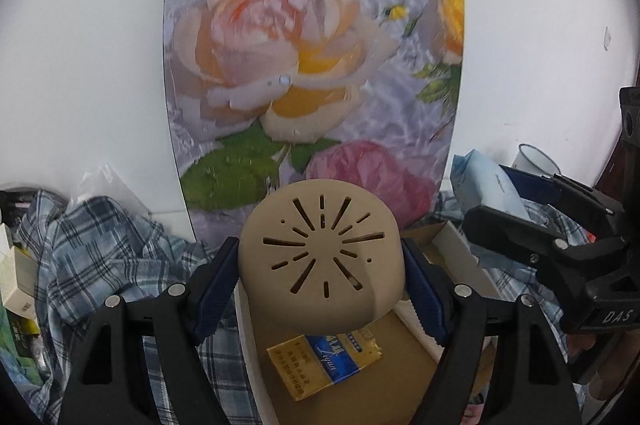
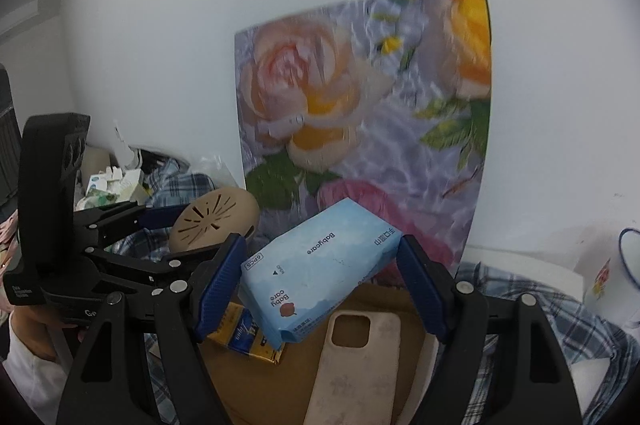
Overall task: Organize soft objects
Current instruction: 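Lower the vent disc with the left gripper while the right gripper lowers the wet-wipe pack into the box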
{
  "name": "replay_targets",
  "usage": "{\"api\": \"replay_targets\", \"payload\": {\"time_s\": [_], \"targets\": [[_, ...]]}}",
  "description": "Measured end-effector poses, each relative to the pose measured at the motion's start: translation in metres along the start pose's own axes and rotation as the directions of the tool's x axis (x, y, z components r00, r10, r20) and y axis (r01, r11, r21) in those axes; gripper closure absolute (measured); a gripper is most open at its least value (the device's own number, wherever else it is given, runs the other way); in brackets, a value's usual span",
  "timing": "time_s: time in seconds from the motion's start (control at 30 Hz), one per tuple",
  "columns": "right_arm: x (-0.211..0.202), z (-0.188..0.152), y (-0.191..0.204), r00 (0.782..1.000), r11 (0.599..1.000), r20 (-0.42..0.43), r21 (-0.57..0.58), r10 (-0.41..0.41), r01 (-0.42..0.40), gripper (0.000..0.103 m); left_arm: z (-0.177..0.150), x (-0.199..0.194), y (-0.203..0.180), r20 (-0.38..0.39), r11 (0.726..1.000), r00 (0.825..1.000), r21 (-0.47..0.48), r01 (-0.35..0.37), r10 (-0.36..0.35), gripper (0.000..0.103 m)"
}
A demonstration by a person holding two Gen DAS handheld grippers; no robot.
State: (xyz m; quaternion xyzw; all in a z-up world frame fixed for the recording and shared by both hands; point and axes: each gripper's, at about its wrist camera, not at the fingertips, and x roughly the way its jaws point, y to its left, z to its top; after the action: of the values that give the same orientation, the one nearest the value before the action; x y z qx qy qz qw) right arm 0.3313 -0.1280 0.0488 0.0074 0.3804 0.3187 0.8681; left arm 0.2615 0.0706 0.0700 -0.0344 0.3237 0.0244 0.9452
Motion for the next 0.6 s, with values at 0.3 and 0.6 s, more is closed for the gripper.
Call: {"api": "replay_targets", "payload": {"time_s": [0.3,0.6], "targets": [[0.027,-0.016,-0.012,0.997,0.999,-0.076,0.039,0.003,-0.001,0.027,-0.011,0.027,0.005,-0.072,1.000,0.997,-0.007,-0.005,0.004,0.023],[0.048,-0.028,-0.016,0.990,0.999,-0.143,0.055,0.008,0.000,0.027,-0.022,0.046,0.011,-0.117,1.000,0.993,-0.021,-0.005,0.003,0.023]]}}
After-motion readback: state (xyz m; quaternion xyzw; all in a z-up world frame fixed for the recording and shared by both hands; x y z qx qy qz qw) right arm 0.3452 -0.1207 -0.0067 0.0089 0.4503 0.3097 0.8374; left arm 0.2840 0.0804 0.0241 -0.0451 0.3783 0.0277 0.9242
